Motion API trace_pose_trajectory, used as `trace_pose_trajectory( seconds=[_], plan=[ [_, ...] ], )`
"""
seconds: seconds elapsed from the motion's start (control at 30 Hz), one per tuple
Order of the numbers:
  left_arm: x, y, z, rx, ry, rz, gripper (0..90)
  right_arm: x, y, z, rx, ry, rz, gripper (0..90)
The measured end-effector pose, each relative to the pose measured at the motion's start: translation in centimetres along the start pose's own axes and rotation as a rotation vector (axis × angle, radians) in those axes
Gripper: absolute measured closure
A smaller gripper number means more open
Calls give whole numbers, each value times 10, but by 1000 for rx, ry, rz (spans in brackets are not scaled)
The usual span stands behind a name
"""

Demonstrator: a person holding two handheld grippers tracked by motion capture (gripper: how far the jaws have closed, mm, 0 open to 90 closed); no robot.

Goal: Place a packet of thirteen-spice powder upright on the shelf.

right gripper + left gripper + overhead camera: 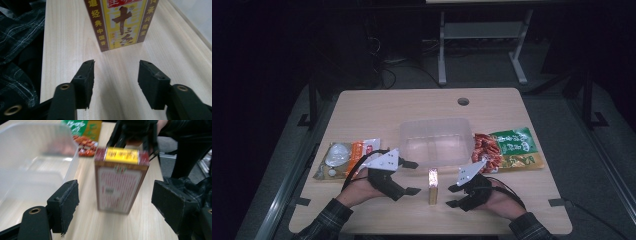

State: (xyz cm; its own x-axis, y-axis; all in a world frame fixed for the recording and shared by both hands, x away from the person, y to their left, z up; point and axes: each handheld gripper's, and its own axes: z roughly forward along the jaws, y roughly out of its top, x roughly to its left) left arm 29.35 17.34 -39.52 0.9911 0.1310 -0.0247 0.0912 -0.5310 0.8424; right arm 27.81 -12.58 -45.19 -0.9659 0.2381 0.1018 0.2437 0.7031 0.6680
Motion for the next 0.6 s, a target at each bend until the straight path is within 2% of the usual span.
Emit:
trace_pose_trajectory(
  seconds=[0.07,0.1,0.17,0.2,0.27,0.33,0.53,0.6],
  plan=[
    [0,-8,-5,19,22,-15,213,1,-1,-1,1,1,-1,433],
    [-1,-11,-7,23,29,-21,213,1,-2,-1,-2,1,-18,419],
    [-2,-20,-10,40,46,-35,211,3,-3,-2,5,2,-1,403],
    [-4,-25,-11,55,60,-42,208,2,-4,-2,1,-1,-21,397],
    [-6,-31,-14,70,75,-49,208,3,-3,-4,4,4,-8,378],
    [-9,-39,-15,85,91,-64,208,4,-2,-6,-2,1,-24,355],
    [-17,-55,-13,161,110,-97,207,5,5,-18,-31,1,-20,295],
    [-19,-59,-13,166,116,-101,207,5,9,-22,-44,-7,-29,284]
  ],
)
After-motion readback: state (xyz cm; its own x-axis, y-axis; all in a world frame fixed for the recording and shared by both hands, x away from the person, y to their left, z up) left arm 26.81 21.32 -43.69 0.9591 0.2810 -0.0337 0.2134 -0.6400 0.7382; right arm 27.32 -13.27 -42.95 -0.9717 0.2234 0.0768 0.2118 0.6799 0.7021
